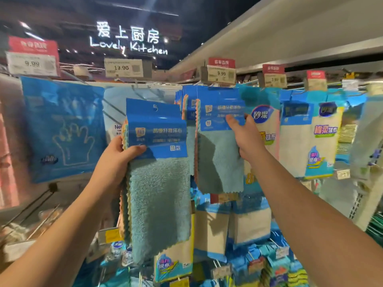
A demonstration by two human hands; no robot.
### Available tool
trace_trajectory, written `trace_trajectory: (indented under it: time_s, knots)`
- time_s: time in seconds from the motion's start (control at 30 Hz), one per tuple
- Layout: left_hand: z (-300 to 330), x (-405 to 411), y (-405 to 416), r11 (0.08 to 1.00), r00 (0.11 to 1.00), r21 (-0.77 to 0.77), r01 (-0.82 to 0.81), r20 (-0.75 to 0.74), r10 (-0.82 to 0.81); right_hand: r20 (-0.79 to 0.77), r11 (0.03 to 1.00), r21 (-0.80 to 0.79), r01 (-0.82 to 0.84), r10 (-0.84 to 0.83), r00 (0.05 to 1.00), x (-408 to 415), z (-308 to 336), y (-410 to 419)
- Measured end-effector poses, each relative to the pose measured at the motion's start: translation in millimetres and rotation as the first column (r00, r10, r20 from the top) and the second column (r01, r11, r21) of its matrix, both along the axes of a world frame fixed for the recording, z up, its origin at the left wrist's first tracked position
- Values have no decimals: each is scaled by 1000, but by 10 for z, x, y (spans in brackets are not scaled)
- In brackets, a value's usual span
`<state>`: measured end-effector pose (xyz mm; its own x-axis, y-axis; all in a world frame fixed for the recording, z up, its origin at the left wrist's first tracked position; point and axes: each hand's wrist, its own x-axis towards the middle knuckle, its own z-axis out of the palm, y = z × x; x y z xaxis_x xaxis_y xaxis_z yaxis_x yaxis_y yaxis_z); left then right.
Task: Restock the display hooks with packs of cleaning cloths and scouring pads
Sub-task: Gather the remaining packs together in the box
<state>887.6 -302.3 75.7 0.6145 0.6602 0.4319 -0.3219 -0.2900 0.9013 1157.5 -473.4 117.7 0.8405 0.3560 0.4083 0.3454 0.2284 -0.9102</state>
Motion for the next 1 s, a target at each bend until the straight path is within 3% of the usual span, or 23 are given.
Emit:
trace_trajectory:
  time_s: [0.33, 0.5, 0.7, 1.0]
  knots:
    - [140, 227, -248, 1000, 997, -11, 30, 75, -29, -5, 991, 67, -112, 113, 994, 251, 243, 203]
    - [226, 271, -280, 998, 993, 3, 55, 100, -55, -17, 997, 0, -81, 81, 997, 317, 202, 307]
    - [224, 304, -282, 998, 992, -3, 56, 111, -55, 85, 982, -179, 66, -51, 995, 374, 211, 535]
    - [177, 310, -220, 998, 994, -56, 35, 105, -29, 22, 953, -293, 79, -76, 997, 383, 236, 880]
